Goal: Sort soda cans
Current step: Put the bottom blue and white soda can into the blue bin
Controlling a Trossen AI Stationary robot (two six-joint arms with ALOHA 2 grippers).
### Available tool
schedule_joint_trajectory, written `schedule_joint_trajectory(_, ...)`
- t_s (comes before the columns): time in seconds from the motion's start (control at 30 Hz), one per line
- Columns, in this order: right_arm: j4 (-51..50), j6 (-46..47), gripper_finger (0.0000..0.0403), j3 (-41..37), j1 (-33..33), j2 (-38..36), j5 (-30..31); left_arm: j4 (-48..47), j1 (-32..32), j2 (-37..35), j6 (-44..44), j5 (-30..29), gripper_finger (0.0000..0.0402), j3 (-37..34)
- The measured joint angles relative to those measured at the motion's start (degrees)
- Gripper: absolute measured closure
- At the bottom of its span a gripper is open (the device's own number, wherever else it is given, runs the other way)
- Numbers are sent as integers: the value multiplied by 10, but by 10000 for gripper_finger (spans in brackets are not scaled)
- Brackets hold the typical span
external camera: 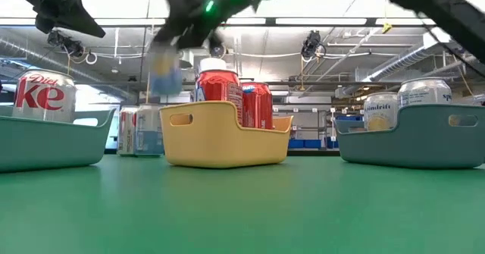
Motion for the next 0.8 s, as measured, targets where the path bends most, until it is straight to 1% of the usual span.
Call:
schedule_joint_trajectory(0.17, -116, -26, 151, 4, -14, -133, 51, 15, 0, 0, 22, -2, 400, 0)
schedule_joint_trajectory(0.3, -233, -25, 151, 1, -24, -203, 92, 30, 0, 0, 42, -2, 400, 0)
schedule_joint_trajectory(0.47, -337, 7, 151, 1, -28, -285, 105, 30, 0, 0, 42, -1, 400, 0)
schedule_joint_trajectory(0.6, -389, 27, 151, -14, -29, -342, 139, 36, 0, 0, 42, 0, 400, 0)
schedule_joint_trajectory(0.7, -409, 51, 151, -53, -22, -380, 148, 41, 0, 0, 42, 2, 400, 0)
schedule_joint_trajectory(0.8, -411, 77, 151, -110, -13, -438, 153, 42, 0, 0, 42, 3, 400, 0)
